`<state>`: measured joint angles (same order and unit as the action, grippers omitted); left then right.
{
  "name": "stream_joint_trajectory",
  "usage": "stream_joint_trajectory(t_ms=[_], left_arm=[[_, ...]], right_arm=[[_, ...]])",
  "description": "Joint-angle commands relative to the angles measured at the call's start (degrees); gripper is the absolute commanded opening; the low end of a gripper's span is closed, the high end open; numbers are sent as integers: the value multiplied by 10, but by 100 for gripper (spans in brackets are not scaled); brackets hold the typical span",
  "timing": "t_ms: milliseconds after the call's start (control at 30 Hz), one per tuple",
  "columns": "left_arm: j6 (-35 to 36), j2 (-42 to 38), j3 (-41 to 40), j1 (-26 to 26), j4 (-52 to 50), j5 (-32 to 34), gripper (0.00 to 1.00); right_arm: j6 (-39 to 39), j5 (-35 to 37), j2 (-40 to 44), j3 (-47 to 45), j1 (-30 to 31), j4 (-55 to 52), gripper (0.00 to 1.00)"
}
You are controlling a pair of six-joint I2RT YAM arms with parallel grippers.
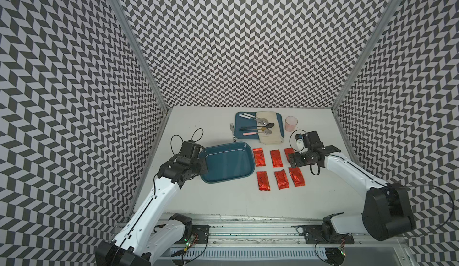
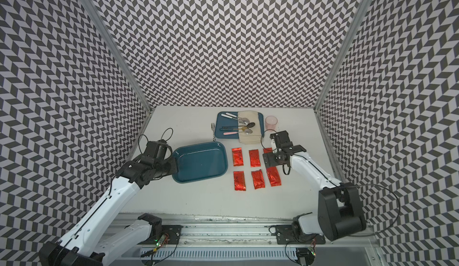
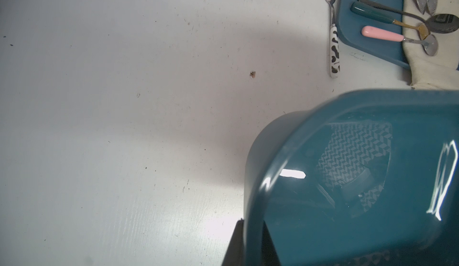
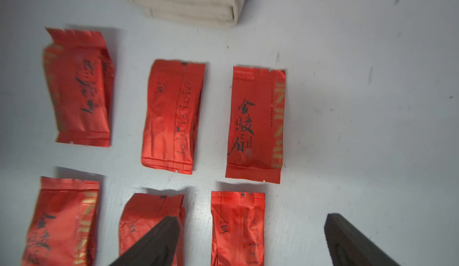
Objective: Take the tea bags out of the storage box
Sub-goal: Place the storage box at the center of the board.
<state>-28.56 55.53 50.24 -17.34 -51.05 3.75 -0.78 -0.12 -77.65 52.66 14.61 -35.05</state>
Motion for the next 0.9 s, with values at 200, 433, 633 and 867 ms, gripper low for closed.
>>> stream_joint_trajectory(t_ms=[200, 433, 633, 867], left_arm=[[17, 78, 14, 69, 18, -45, 0], [7, 108, 14, 143, 26, -46, 0], [-42, 133, -5, 137, 70, -69, 0], [-94, 170, -39, 130, 123, -52, 2]], right_arm=[[51, -61, 120, 16, 2, 141, 96], [71, -73, 174, -41, 3, 237, 96], [88, -84, 172, -55, 3, 262, 95], [99, -101, 192, -91, 2, 284, 95]])
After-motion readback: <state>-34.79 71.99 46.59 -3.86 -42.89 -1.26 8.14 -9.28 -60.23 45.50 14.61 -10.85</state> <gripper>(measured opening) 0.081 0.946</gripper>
